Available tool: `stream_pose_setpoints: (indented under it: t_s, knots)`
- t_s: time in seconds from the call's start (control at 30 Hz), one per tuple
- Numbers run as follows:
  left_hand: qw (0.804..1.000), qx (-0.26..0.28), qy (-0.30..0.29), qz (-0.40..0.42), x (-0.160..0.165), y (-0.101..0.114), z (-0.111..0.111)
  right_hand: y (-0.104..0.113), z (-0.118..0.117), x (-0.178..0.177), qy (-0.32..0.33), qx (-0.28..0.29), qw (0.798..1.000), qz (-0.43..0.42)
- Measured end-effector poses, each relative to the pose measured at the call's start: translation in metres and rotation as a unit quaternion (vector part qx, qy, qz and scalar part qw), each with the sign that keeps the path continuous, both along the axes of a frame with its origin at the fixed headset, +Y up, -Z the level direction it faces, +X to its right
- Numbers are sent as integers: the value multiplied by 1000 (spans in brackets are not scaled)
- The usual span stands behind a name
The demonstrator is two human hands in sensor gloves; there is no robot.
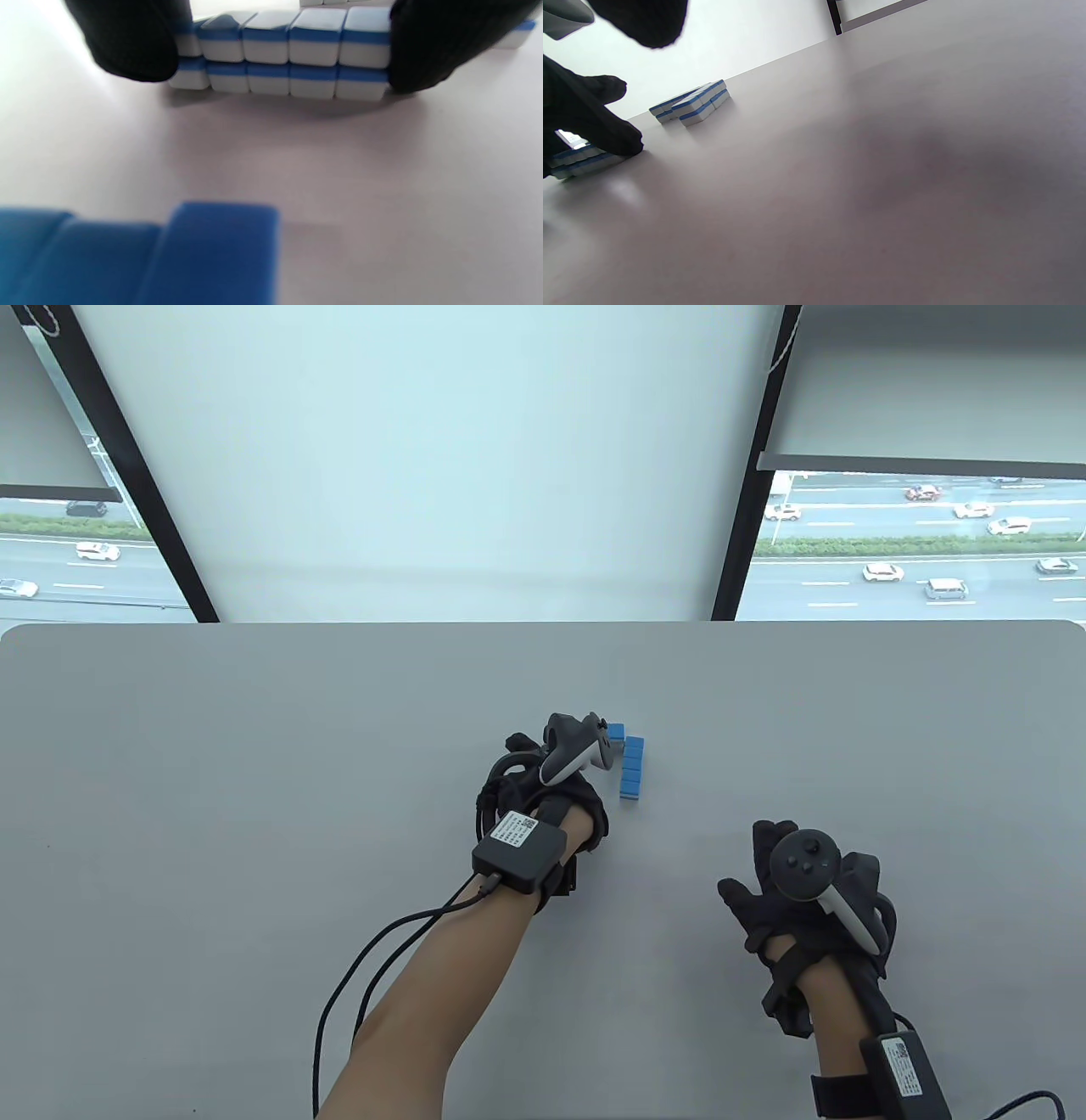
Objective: Build mahjong tile wall
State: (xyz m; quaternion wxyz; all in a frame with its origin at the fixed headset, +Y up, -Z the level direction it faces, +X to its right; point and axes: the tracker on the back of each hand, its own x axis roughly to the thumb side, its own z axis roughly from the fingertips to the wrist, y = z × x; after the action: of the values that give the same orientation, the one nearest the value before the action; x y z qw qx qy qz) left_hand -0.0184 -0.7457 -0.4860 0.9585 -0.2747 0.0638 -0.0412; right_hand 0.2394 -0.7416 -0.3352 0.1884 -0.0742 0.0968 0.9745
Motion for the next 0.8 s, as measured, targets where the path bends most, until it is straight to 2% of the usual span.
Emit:
stream_pose_setpoints:
  t_s: [0.37, 0.8]
  knots:
    - [1000, 10, 24, 0, 31, -1, 4, 0, 1, 0, 0, 1, 1000, -1]
    - [999, 5, 51, -6, 44, 0, 5, 3, 2, -1, 4, 6, 1000, -9]
